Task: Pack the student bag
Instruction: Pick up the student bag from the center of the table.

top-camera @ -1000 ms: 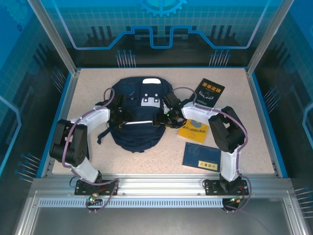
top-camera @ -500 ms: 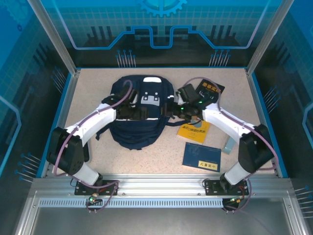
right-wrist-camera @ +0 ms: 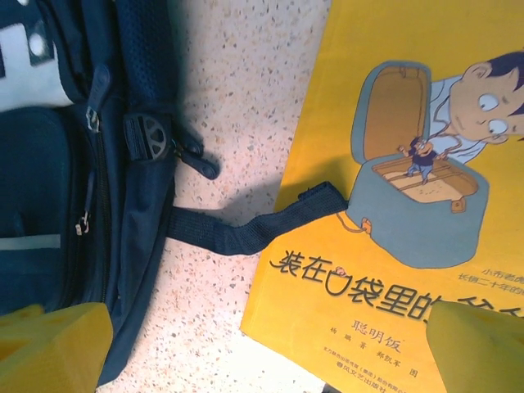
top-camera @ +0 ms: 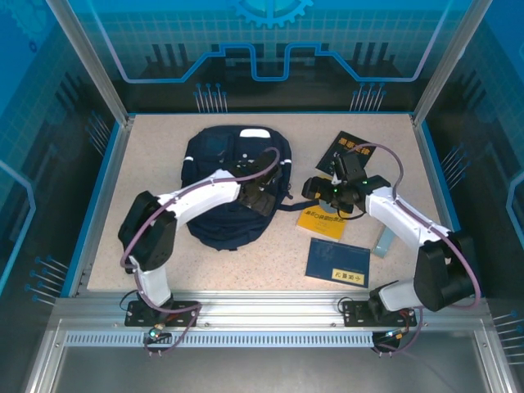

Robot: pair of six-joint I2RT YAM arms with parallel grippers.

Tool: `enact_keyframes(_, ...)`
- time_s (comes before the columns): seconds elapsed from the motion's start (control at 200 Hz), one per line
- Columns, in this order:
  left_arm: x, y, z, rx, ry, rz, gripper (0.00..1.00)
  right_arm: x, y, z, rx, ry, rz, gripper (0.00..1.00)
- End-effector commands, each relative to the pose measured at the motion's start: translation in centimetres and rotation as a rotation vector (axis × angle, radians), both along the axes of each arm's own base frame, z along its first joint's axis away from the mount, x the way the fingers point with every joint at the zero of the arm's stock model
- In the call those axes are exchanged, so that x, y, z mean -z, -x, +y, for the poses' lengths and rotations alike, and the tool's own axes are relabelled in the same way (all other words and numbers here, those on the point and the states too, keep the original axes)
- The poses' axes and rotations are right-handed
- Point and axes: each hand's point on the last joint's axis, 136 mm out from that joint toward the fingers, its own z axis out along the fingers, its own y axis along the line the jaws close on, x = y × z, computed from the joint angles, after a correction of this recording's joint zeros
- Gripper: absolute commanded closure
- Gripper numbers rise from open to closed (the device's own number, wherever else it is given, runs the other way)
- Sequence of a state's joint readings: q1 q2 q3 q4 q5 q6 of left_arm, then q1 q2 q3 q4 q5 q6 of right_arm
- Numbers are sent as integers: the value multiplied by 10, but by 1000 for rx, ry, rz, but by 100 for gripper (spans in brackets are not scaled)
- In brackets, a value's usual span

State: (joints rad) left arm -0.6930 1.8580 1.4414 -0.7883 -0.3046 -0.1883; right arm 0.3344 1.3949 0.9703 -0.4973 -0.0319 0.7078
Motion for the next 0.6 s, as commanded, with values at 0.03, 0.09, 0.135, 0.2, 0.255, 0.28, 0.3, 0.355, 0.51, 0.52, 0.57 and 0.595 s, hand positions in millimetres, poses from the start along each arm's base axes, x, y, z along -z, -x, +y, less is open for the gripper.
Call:
enact_keyframes(0.03, 2, -2, 0, -5, -81, 1, 28, 9, 7, -17, 53, 8, 37, 0)
enact_keyframes(0.09, 6, 0, -3, 4, -94, 13, 30, 12, 8, -18, 59, -3, 45, 0)
enact_keyframes(0.135, 9, 1, -3, 7, -111, 14, 31, 13, 8, -17, 60, -13, 49, 0)
enact_keyframes(0.2, 13, 2, -2, 10, -140, 15, 33, 14, 8, -17, 62, -21, 53, 0)
enact_keyframes(0.255, 16, 3, 0, 8, -165, 13, 34, 15, 8, -17, 63, -27, 56, 0)
enact_keyframes(0.28, 17, 3, 1, 8, -174, 14, 35, 16, 8, -17, 65, -27, 59, 0)
enact_keyframes(0.3, 18, 4, 1, 7, -180, 13, 35, 17, 8, -17, 66, -29, 61, 0)
enact_keyframes(0.355, 20, 4, 1, 11, -197, 11, 36, 18, 8, -16, 66, -35, 67, 0)
enact_keyframes(0.51, 30, 4, 0, 33, -255, 7, 37, 19, 8, -15, 68, -45, 73, 0)
enact_keyframes(0.52, 30, 4, 1, 34, -260, 6, 37, 19, 8, -15, 70, -45, 73, 0)
enact_keyframes(0.57, 33, 4, 1, 40, -286, 2, 37, 19, 9, -15, 70, -46, 73, 0)
enact_keyframes(0.595, 34, 3, 2, 40, -299, -1, 37, 19, 9, -15, 71, -47, 73, 0)
